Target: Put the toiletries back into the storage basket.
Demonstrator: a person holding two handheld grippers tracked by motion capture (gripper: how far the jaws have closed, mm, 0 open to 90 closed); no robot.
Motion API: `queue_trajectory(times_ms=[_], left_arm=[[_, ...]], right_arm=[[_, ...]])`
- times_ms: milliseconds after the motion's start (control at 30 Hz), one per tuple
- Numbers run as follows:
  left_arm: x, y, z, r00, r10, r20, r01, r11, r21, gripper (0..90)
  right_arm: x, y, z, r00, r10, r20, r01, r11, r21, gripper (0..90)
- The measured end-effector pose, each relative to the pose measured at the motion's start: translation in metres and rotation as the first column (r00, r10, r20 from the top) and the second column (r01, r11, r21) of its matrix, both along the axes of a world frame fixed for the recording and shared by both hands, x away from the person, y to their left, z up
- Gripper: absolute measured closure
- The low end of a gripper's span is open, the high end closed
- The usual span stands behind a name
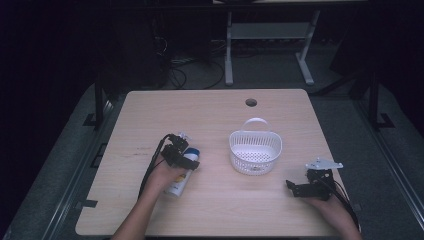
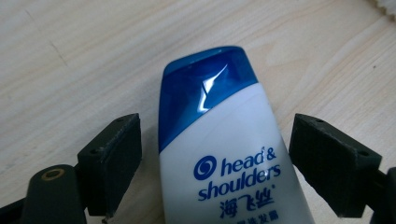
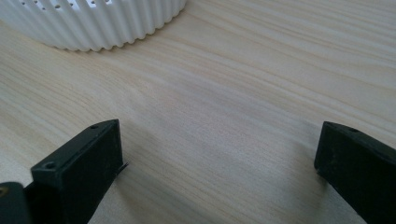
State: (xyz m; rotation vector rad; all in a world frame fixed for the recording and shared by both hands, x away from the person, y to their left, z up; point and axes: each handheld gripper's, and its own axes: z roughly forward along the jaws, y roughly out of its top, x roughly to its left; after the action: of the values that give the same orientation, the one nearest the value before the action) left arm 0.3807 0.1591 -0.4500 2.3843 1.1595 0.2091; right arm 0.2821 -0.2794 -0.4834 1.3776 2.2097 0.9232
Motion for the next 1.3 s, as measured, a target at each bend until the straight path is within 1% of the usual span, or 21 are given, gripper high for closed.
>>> queue_trajectory(times_ms=[67, 167, 267, 433, 500, 533, 633, 733, 900, 1133, 1200, 1300], left_arm=[[0.001, 0.000, -0.001, 1.0000, -0.002, -0.004, 0.002, 1.0000, 0.010, 18.2], [0.002, 0.000, 0.000, 1.0000, 0.002, -0.004, -0.002, 1.0000, 0.001, 21.3], [0.001, 0.000, 0.001, 1.0000, 0.005, -0.005, -0.005, 0.9999, 0.011, 23.6], [-0.001, -0.004, 0.000, 1.0000, 0.003, 0.007, -0.003, 0.9991, 0.043, 23.8], [-0.002, -0.006, 0.000, 0.9998, -0.014, 0.016, 0.013, 0.9979, 0.064, 24.2], [-0.003, -0.007, 0.001, 0.9996, -0.020, 0.017, 0.019, 0.9975, 0.068, 29.0], [-0.003, -0.007, 0.001, 0.9993, -0.029, 0.022, 0.027, 0.9966, 0.078, 30.5], [-0.003, -0.007, 0.001, 0.9992, -0.033, 0.024, 0.031, 0.9965, 0.077, 32.0], [-0.002, -0.008, 0.002, 0.9990, -0.043, 0.016, 0.041, 0.9955, 0.085, 33.5], [-0.002, -0.007, 0.003, 0.9976, -0.069, 0.009, 0.068, 0.9956, 0.065, 34.3], [-0.003, -0.007, 0.005, 0.9973, -0.072, 0.014, 0.071, 0.9958, 0.057, 34.4], [-0.004, -0.004, 0.010, 0.9969, -0.071, 0.034, 0.070, 0.9967, 0.040, 34.6]], right_arm=[[0.000, 0.000, 0.000, 1.0000, 0.000, 0.000, 0.000, 1.0000, 0.000, 0.6], [0.000, 0.000, 0.000, 1.0000, 0.000, 0.000, 0.000, 1.0000, 0.000, 0.5], [0.000, 0.000, 0.000, 1.0000, 0.000, 0.000, 0.000, 1.0000, 0.000, 0.5], [0.000, 0.000, 0.000, 1.0000, 0.000, 0.000, 0.000, 1.0000, 0.000, 0.6], [0.000, 0.000, 0.000, 1.0000, 0.000, 0.000, 0.000, 1.0000, 0.000, 0.5], [0.000, 0.000, 0.000, 1.0000, 0.000, 0.000, 0.000, 1.0000, 0.000, 0.6], [0.000, 0.000, 0.000, 1.0000, 0.000, 0.000, 0.000, 1.0000, 0.000, 0.6], [0.000, 0.000, 0.000, 1.0000, 0.000, 0.000, 0.000, 1.0000, 0.000, 0.6], [0.000, 0.000, 0.000, 1.0000, 0.000, 0.000, 0.000, 1.0000, 0.000, 0.6], [0.000, 0.000, 0.000, 1.0000, 0.000, 0.000, 0.000, 1.0000, 0.000, 0.5], [0.000, 0.000, 0.000, 1.0000, 0.000, 0.000, 0.000, 1.0000, 0.000, 0.6], [0.000, 0.000, 0.000, 1.0000, 0.000, 0.000, 0.000, 1.0000, 0.000, 0.6]])
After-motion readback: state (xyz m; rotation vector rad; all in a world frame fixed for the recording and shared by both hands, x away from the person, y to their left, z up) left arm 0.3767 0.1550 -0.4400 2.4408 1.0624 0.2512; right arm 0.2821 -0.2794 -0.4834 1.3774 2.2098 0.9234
